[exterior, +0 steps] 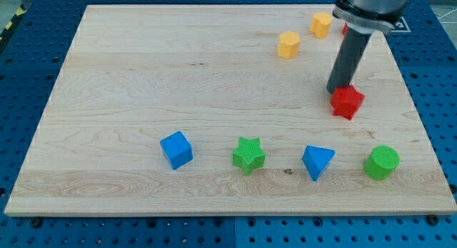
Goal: Move your arm towards the blue cube
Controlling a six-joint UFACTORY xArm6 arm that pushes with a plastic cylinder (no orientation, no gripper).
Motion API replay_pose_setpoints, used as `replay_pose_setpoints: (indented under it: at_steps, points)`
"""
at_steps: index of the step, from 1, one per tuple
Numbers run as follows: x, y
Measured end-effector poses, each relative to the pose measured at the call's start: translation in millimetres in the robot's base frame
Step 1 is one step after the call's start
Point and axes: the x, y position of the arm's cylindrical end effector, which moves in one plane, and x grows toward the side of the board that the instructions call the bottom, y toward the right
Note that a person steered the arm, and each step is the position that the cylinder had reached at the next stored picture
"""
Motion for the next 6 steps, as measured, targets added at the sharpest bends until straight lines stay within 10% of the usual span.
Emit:
replay_pose_setpoints:
  at_steps: [2,6]
  points:
    - [50.2,9.6]
    - [27.9,-274.5]
